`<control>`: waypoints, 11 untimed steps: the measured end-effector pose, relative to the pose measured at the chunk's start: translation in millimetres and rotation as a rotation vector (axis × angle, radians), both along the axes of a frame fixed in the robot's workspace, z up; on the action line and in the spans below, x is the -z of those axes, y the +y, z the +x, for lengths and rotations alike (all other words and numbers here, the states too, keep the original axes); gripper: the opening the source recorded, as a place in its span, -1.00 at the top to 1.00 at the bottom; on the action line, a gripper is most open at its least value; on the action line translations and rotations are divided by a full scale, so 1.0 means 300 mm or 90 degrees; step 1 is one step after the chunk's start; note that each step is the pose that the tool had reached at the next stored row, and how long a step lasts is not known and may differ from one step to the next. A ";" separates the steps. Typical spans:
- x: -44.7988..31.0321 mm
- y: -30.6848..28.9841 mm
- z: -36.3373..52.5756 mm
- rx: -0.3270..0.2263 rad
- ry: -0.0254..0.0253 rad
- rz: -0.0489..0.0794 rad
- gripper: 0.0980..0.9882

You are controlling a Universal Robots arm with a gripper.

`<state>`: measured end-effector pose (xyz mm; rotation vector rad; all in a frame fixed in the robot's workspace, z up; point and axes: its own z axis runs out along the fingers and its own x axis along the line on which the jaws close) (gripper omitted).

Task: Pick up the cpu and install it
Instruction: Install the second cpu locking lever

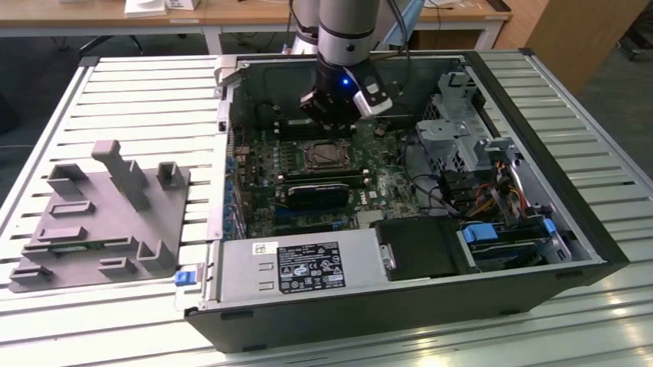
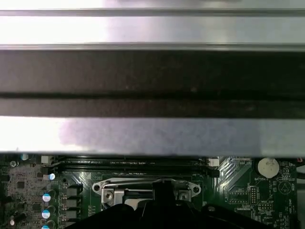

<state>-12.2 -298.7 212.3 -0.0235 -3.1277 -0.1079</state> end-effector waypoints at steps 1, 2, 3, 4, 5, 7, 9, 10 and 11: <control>0.000 -0.002 0.000 0.000 0.0000 0.000 0.98; 0.000 -0.005 0.000 0.000 0.0000 0.000 0.98; 0.000 -0.008 0.000 0.000 0.0000 0.000 0.98; 0.000 -0.008 0.000 0.000 -0.0001 0.000 0.98; -0.001 -0.008 0.000 0.000 0.0001 0.000 0.98; -0.016 -0.008 0.000 0.000 -0.0001 0.000 0.98; -0.038 -0.009 0.000 0.000 0.0000 0.000 0.98; -0.047 -0.009 0.000 0.000 -0.0001 0.000 0.98; -0.058 -0.009 0.000 0.000 0.0000 0.000 0.98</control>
